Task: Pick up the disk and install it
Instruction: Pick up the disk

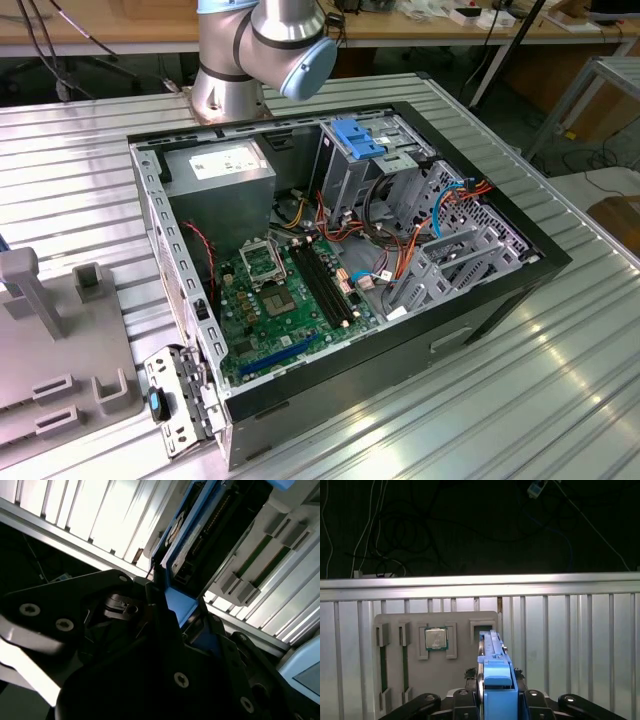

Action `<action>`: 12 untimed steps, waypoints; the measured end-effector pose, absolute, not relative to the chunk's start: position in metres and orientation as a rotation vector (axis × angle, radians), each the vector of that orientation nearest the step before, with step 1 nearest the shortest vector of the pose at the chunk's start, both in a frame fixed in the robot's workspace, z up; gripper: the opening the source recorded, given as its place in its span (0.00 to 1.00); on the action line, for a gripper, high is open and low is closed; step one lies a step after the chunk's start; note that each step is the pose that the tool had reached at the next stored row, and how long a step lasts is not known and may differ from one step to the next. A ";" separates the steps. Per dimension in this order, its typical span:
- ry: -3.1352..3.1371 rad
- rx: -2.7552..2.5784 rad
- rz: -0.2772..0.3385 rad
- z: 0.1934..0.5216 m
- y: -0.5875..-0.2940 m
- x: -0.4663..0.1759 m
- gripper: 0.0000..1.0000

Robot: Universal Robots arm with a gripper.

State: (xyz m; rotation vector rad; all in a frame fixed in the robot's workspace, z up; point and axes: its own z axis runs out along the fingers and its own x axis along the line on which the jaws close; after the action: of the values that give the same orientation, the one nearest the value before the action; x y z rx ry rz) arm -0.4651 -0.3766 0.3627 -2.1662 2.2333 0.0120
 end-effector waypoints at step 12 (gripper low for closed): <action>2.239 -2.172 0.011 0.365 -0.377 -0.465 0.37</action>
State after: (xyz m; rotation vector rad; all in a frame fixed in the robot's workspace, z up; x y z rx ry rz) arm -0.4646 -0.3767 0.3647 -2.1721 2.2391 0.0107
